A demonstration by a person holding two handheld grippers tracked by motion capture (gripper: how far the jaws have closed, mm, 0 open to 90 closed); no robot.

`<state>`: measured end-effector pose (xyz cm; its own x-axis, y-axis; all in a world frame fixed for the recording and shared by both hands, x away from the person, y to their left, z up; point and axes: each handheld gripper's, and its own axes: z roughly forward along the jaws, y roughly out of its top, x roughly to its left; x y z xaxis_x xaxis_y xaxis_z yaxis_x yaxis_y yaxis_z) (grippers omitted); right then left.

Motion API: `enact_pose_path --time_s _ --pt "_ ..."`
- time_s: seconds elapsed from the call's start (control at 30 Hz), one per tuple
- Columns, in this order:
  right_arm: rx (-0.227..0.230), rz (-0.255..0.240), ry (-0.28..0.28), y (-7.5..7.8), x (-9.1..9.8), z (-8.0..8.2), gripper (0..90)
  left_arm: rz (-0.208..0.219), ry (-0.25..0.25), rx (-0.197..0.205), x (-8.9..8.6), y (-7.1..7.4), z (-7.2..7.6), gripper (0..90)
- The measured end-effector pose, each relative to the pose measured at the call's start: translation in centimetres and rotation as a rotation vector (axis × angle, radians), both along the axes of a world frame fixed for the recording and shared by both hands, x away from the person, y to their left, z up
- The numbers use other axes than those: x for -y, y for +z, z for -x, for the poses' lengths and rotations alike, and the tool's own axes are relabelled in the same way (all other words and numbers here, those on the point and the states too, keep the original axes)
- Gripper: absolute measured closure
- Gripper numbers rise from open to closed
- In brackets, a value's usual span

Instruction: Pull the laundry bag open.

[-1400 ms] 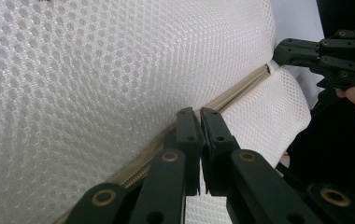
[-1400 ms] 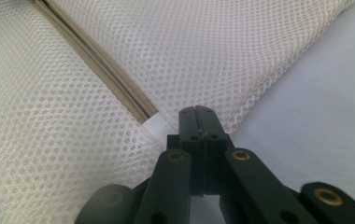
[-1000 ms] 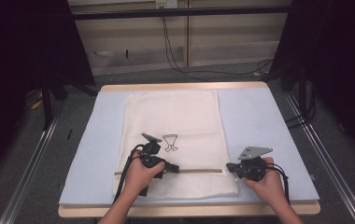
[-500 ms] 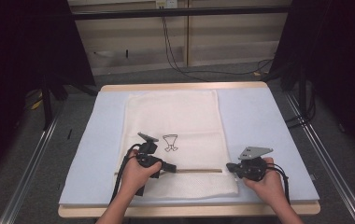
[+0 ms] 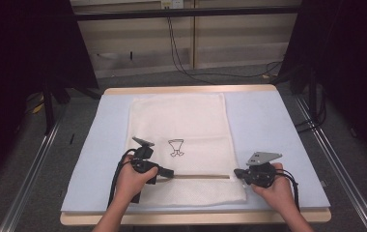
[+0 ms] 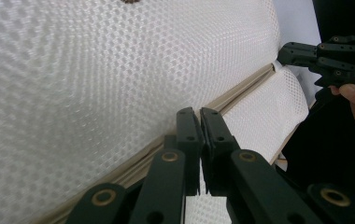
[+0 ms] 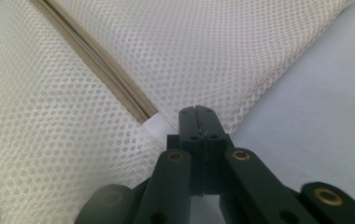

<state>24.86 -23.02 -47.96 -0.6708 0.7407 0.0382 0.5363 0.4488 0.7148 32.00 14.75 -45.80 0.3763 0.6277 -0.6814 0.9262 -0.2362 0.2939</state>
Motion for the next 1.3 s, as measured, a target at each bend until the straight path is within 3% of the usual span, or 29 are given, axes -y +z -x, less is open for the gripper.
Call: enact_pose_path --time_s 0.13,0.3,0.47,0.5,0.73,0.87,1.07,1.13,1.3 --pt "-0.002 -0.002 -0.003 0.0 0.0 0.0 90.0 0.019 0.006 -0.003 -0.3 0.1 0.1 87.1" --pt "0.000 0.000 0.001 0.0 0.0 0.0 90.0 -0.004 0.000 0.012 -0.6 0.2 0.2 87.1" --pt "-0.007 -0.001 0.004 0.0 0.0 -0.1 90.0 0.012 0.025 -0.005 -1.3 0.2 0.3 87.2" --pt "-0.009 -0.004 0.005 0.0 0.1 -0.1 90.0 -0.005 0.020 0.009 -1.4 0.2 0.3 87.2" --pt "-0.013 0.001 0.010 0.1 0.0 -0.1 90.0 -0.018 0.055 -0.004 -3.3 0.3 0.6 87.2" --pt "-0.009 0.002 0.021 0.0 0.0 -0.1 90.0 0.014 0.063 0.004 -4.9 0.1 0.9 87.2" --pt "-0.013 0.004 0.016 0.1 0.1 -0.1 90.0 0.001 0.068 0.023 -5.7 0.3 1.1 87.1" --pt "-0.008 0.005 0.018 0.0 0.0 -0.1 90.0 0.025 0.073 0.012 -5.8 0.4 1.2 87.1" --pt "-0.010 0.001 0.015 0.0 0.1 -0.1 90.0 0.021 0.091 0.011 -6.5 0.6 1.2 87.1"
